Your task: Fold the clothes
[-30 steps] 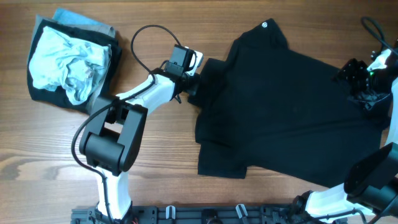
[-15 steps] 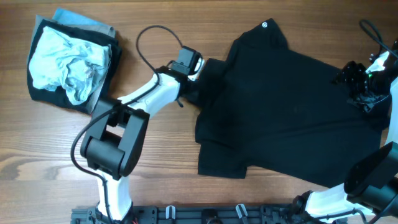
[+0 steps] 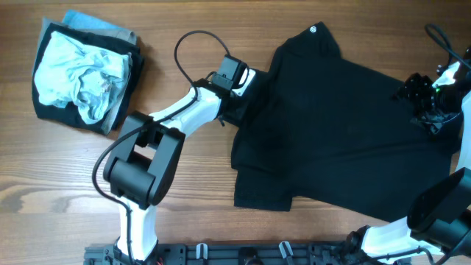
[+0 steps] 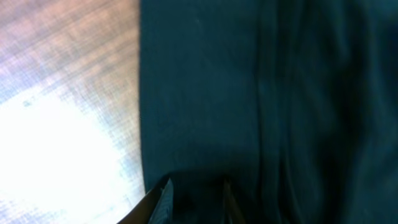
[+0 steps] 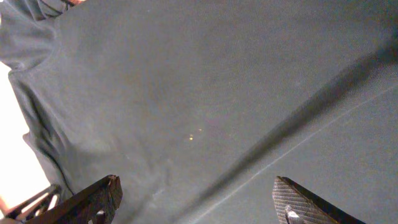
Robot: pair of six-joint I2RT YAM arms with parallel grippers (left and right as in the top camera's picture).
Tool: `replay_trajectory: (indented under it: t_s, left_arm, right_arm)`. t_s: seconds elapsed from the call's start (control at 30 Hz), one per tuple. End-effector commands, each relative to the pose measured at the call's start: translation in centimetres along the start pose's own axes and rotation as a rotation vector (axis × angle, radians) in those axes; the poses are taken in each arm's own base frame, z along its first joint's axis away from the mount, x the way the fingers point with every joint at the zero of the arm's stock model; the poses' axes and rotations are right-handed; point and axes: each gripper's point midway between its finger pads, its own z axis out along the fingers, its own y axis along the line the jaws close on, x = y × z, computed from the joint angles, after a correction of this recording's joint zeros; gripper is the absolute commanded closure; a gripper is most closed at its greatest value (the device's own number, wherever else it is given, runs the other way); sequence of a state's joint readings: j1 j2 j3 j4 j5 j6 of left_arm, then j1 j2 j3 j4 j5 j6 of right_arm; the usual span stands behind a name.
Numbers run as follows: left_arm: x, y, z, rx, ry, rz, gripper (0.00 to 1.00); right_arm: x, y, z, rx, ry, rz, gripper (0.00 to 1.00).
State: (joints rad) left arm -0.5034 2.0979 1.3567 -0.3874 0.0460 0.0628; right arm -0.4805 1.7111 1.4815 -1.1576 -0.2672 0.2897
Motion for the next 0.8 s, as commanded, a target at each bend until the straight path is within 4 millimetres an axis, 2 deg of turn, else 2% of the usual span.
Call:
replay_trajectory:
  t_s: [0.0,0.13,0.2,0.23,0.4,0.47,0.57,0.67,0.77]
  left_arm:
    - [6.7,4.1,4.9,-0.208,0.19,-0.054,0.77]
    - [7.7,9.2,3.7,-0.428,0.199,-0.202,0.77]
    - [8.0,11.2,3.1,-0.464,0.201,-0.272,0.73]
    - [8.4,13.1,2.6,-0.484,0.208,-0.356,0.73]
    - [10.1,18.0,0.6,-0.521,0.259,-0.578,0.76]
    - [10.4,18.9,0.1,-0.492,0.279,-0.623,0.78]
    - [10.3,19.2,-0.4,-0.43,0.291,-0.67,0.77]
    - [9.4,18.8,-0.8,-0.376,0.27,-0.679,0.69]
    - [7.8,17.8,-1.5,-0.328,0.232,-0.658,0.62]
  right_arm:
    - [0.1,-0.3,-0.1,0.016,-0.004,-0.002,0.18]
    - [0.1,-0.2,-0.1,0.015,-0.006,-0.002,0.17]
    - [0.1,-0.2,-0.1,0.016,-0.006,-0.003,0.17]
    - [0.1,-0.3,-0.1,0.016,-0.004,-0.003,0.17]
    - [0.0,-0.8,-0.1,0.048,-0.012,-0.003,0.17]
    - [0.0,-1.2,-0.1,0.073,-0.013,-0.001,0.17]
    - [0.4,-1.8,0.1,0.096,-0.002,0.002,0.17]
    - [1.0,-3.1,1.1,0.149,0.01,0.036,0.17]
    - [0.7,-4.1,2.4,0.182,-0.016,0.055,0.17]
